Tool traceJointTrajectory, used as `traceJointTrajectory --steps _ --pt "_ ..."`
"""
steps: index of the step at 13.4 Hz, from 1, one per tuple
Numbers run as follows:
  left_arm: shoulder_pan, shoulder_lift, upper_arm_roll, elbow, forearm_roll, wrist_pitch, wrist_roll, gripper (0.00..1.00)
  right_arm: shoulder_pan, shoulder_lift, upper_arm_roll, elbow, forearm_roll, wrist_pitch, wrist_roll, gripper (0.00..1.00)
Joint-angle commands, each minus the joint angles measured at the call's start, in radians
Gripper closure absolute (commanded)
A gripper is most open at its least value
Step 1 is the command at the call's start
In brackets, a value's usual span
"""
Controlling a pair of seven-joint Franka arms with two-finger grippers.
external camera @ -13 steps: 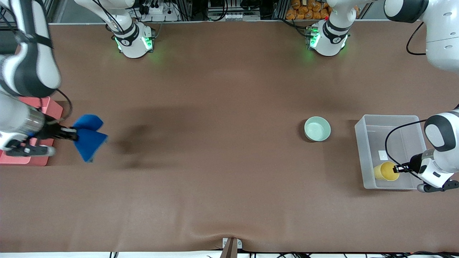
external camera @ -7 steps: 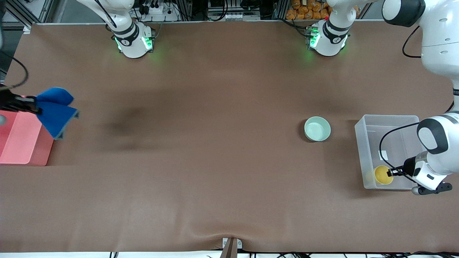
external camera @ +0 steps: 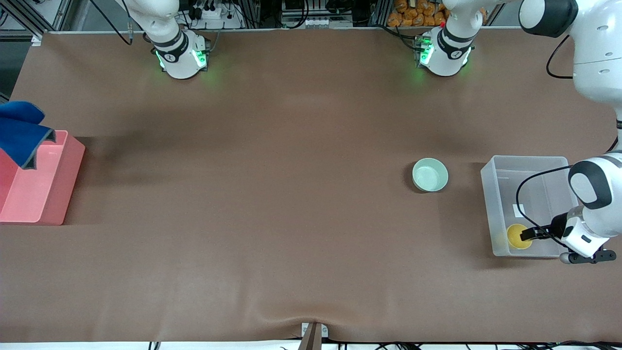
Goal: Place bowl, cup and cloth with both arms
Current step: 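Drop the cloth into the pink tray while the left gripper releases the cup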
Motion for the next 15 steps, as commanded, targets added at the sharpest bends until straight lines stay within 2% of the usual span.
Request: traceJointTrajectory --steps 1,4,5,9,10,13,15 --pt "0.001 -0.067 0.002 -0.001 -0.02 -0.067 0.017 0.14 -0.121 0.071 0.02 0.02 -0.01 0.034 -0.117 1.0" --pt "-0.004 -0.142 0.002 -0.001 -0.019 -0.18 0.013 0.13 -0.218 0.145 0.02 0.02 -0.036 0.12 -0.277 1.0" --pt "-0.009 -0.164 0.0 -0.001 -0.025 -0.19 -0.002 0.02 -0.238 0.165 0.019 0.02 -0.039 0.131 -0.297 1.0" --pt "-0.05 -0.197 -0.083 -0.017 -0.02 -0.266 -0.211 0.0 -0.277 0.251 0.02 0.021 -0.094 0.276 -0.306 1.0" --pt "-0.048 -0.214 -0.101 -0.039 -0.014 -0.294 -0.205 0.0 -0.277 0.271 0.02 0.021 -0.101 0.318 -0.306 1.0" --pt "-0.047 -0.297 -0.155 -0.176 -0.016 -0.265 -0.208 0.0 -0.263 0.311 0.02 0.023 -0.101 0.45 -0.306 1.0" --pt "-0.048 -0.364 -0.181 -0.32 -0.014 -0.19 -0.214 0.0 -0.252 0.34 0.023 0.023 -0.094 0.522 -0.308 1.0"
